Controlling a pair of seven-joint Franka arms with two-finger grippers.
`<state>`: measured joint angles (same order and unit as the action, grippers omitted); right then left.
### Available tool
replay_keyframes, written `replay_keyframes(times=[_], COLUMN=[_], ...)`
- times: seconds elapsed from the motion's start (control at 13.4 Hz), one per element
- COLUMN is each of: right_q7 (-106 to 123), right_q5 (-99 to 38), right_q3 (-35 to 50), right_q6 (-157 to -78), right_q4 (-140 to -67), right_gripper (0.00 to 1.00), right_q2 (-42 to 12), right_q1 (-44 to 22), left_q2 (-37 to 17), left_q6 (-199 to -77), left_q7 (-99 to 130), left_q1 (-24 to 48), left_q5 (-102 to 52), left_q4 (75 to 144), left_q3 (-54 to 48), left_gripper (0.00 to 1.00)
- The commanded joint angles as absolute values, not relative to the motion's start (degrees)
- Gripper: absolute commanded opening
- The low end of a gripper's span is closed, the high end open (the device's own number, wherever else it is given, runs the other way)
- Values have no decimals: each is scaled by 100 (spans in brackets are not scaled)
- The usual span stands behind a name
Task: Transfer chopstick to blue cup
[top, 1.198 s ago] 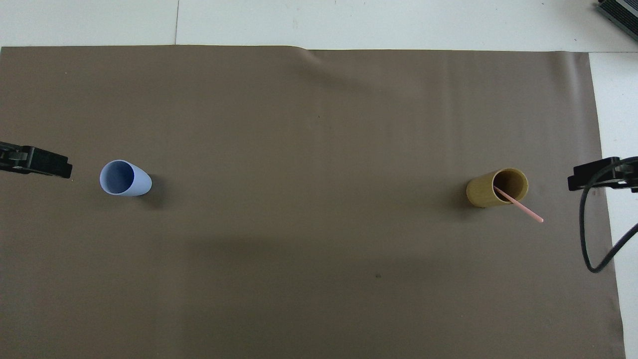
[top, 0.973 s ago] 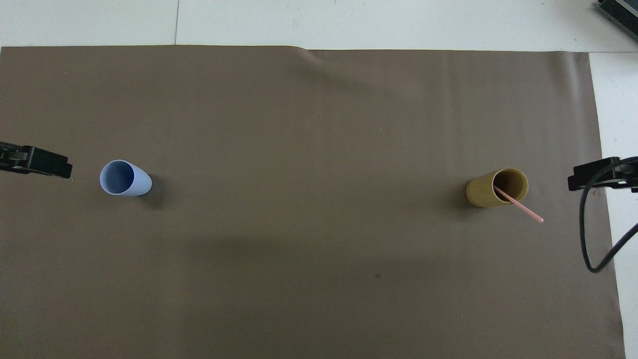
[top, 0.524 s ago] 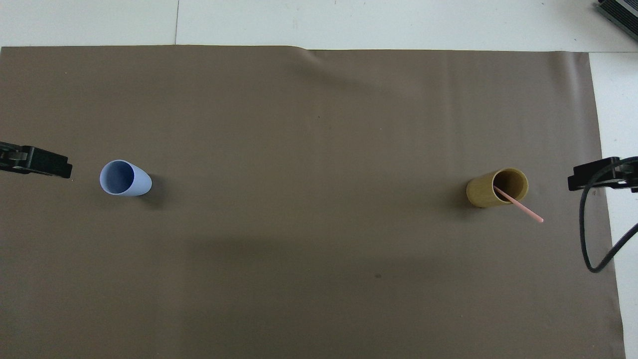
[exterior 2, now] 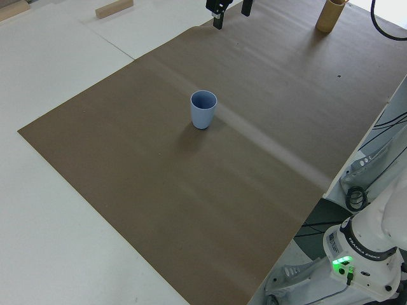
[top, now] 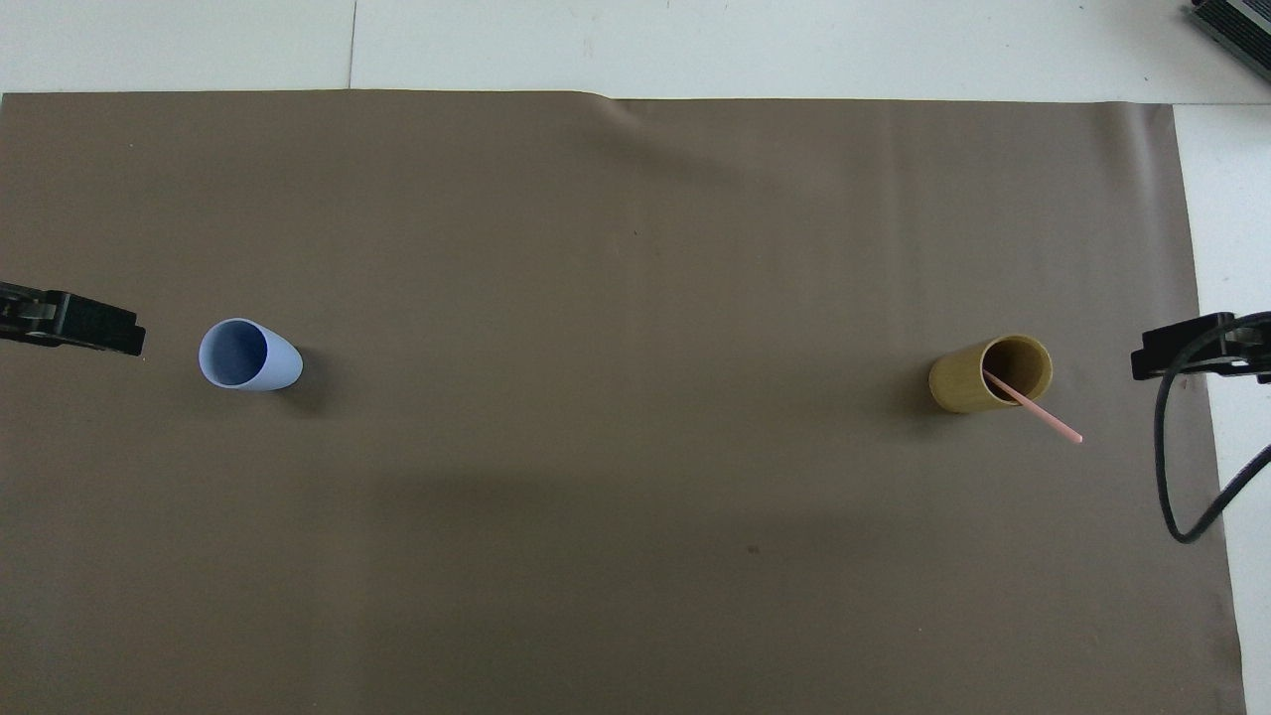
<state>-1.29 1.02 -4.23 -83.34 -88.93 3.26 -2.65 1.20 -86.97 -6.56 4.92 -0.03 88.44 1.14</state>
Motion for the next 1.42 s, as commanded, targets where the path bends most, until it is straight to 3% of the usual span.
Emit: replay_keyframes(times=[0.0, 0.67, 1.12, 1.35], right_q7=[-123, -123, -123, -123], right_q5=[18, 18, 9, 9], right_q3=[-396, -396, -396, -387], right_q6=[-8306, -8314, -8306, -8306], right_q4=[-8965, -8965, -8965, -8974], right_gripper=[100, 100, 100, 100], right_q2=[413, 413, 413, 413], right_q1=[-220, -220, -220, -220], left_q2=[272, 299, 202, -104], left_q6=[-8877, -9587, -11246, -11794], left_q7=[-721, -677, -747, -1203], left_q1=[492, 475, 45, -228], left_q5=[-62, -88, -140, -385], left_q4=[9053, 9755, 11010, 11399], left_q3=[132, 141, 149, 149], left_gripper=[100, 100, 100, 100])
